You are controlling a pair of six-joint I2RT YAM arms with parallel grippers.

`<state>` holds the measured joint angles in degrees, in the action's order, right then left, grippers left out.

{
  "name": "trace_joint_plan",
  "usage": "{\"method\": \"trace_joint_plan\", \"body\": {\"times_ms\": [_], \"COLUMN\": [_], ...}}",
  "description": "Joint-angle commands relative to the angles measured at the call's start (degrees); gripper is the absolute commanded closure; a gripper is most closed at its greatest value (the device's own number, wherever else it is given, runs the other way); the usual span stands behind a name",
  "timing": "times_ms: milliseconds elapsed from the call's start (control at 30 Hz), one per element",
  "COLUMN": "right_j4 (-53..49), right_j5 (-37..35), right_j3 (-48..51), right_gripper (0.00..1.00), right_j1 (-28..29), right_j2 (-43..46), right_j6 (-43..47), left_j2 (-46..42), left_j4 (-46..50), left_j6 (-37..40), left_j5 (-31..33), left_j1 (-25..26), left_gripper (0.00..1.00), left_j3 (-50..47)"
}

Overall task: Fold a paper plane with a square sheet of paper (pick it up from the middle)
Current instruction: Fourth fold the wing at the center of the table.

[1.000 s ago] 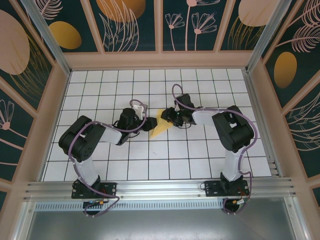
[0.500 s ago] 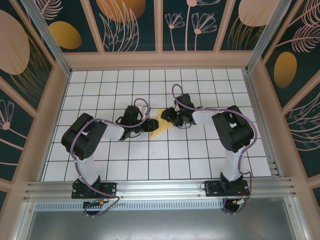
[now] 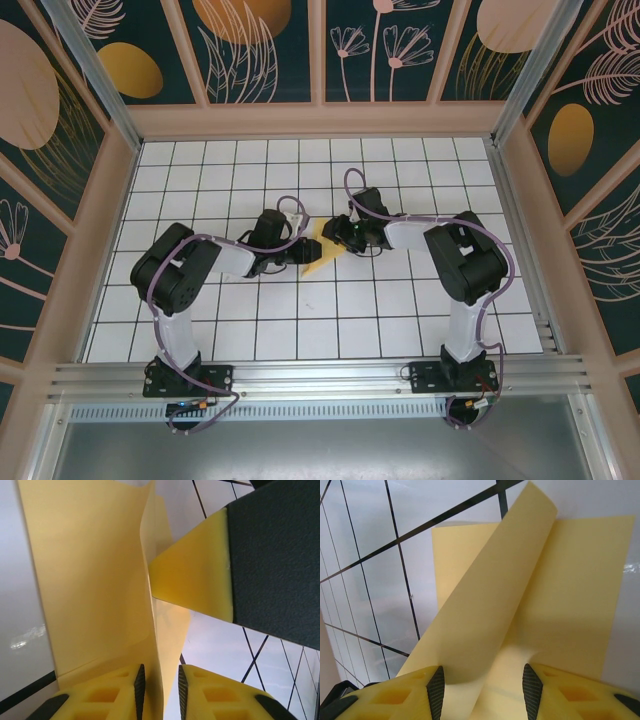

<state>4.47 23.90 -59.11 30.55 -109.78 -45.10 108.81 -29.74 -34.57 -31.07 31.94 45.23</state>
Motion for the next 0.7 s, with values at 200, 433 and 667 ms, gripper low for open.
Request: {"method": "trace_joint_plan", "body": {"times_ms": [200,433,667], "right_j4": [-0.22,-0.29,-0.17], "right_j5": [-1.13,-1.14,-0.12], "right_j3": [2.3,2.27,2.22], "right_gripper": [0.53,0.53,0.53], "right_j1": [0.48,0.48,-0.46], "right_j2": [-2.99,-2.78,0.4], "right_j6": [0.62,0.7,2.62], "left_j2": [1.49,1.71,1.66], "left_j4": [0.25,0.21,-2.62], "left_j6": [0.63,-0.09,-3.87], "left_j5": [1.68,3.08,1.57], "left_j1": [0.27,0.31,0.05], "left_gripper": [0.78,0.85,0.93], "left_j3": [1.54,1.44,0.43]}}
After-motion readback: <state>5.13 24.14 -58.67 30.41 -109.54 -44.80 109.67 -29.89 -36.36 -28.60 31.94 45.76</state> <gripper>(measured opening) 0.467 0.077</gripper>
